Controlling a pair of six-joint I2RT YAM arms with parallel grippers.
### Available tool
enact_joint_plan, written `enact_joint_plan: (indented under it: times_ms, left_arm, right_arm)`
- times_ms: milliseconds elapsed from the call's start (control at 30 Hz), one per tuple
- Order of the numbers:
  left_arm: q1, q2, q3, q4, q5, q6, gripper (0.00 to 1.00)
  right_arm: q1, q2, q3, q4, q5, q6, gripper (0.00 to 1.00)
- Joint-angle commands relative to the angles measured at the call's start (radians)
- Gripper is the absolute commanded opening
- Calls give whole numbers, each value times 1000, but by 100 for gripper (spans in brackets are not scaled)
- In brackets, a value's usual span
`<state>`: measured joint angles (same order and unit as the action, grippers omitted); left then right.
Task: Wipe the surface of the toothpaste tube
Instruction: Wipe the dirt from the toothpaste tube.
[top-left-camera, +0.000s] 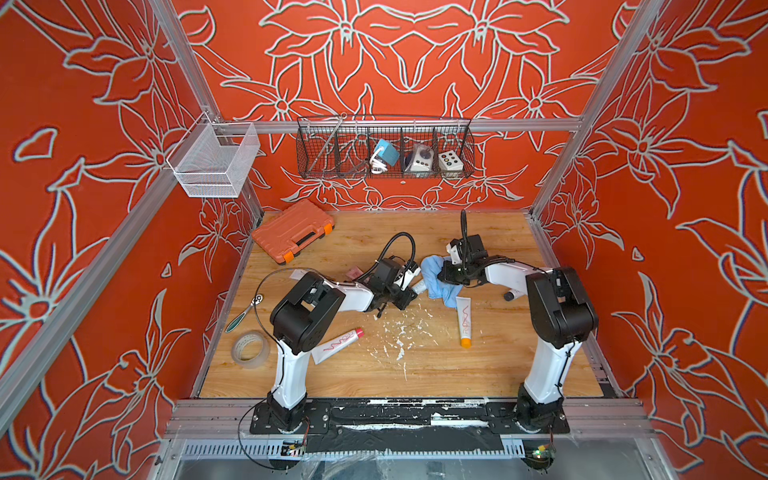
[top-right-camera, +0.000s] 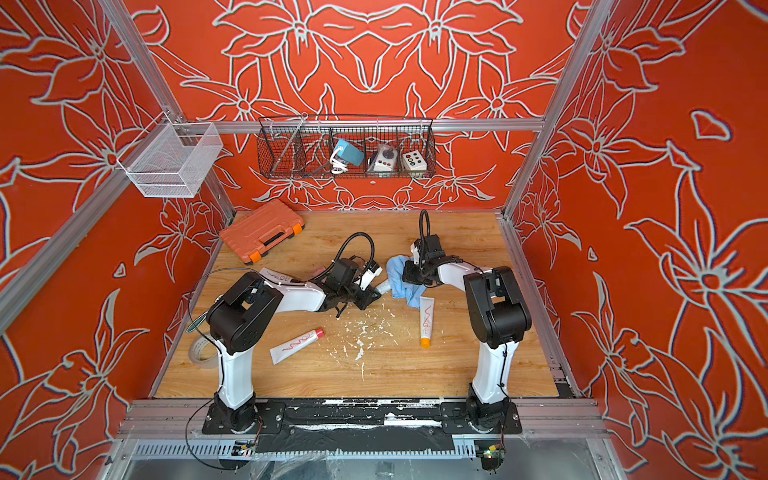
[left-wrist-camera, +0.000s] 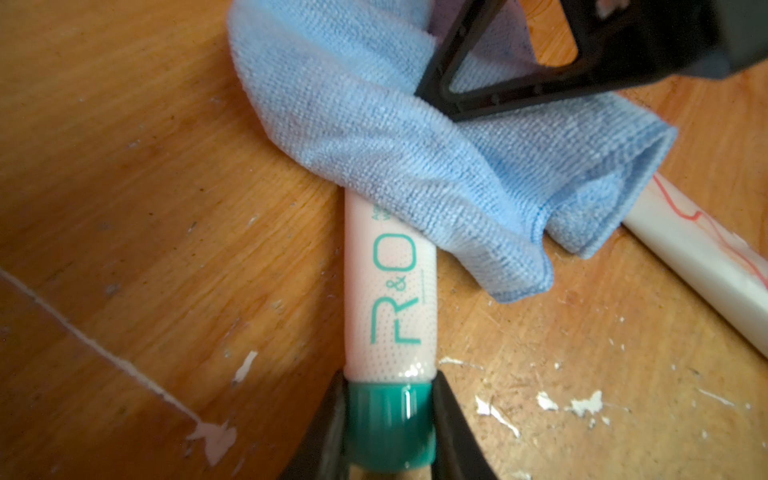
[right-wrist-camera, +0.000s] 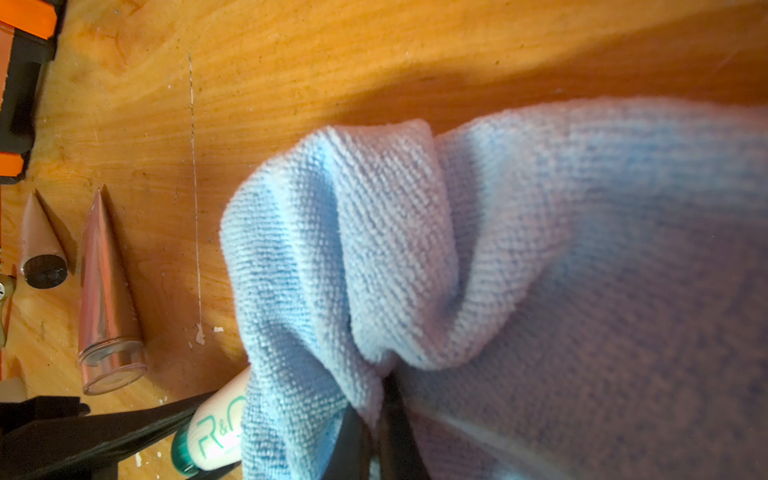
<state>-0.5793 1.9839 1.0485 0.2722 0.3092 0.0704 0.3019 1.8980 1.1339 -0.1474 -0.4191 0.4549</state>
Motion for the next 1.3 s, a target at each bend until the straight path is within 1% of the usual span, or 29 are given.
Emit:
enact_joint_plan:
  times_ms: [0, 167, 333, 467, 667, 800, 900, 1133, 1267]
  left_arm:
    - [7, -19, -18, -5, -2, -3, 13]
    - [7, -19, -16, -7, -2, -4, 13]
    - [7, -19, -18, -4, -3, -4, 13]
    - [7, -20, -21, -2, -5, -4, 13]
    - [7, -20, -22, -1, -3, -4, 13]
    - [7, -21, -22, 1, -2, -3, 13]
    - [7, -22, -24, 2, 1, -1, 13]
    - [7, -23, -27, 4, 4, 0, 13]
    - [7, -21, -25, 4, 6, 0, 13]
  right_arm:
    - [34, 27, -45, -69, -6, -13, 0]
    - [70, 1, -85, -60, -25, -19, 0]
    - [104, -35, -128, -19, -83, -32, 0]
    - [149, -53, -133, -18, -98, -51, 0]
    - [191, -74, -154, 13, -137, -41, 0]
    - [197, -82, -150, 7, -124, -41, 0]
    - [196, -87, -134, -14, -91, -42, 0]
    - [191, -102, -74, -64, -7, -52, 0]
    - [181, -117, -35, -91, 14, -66, 0]
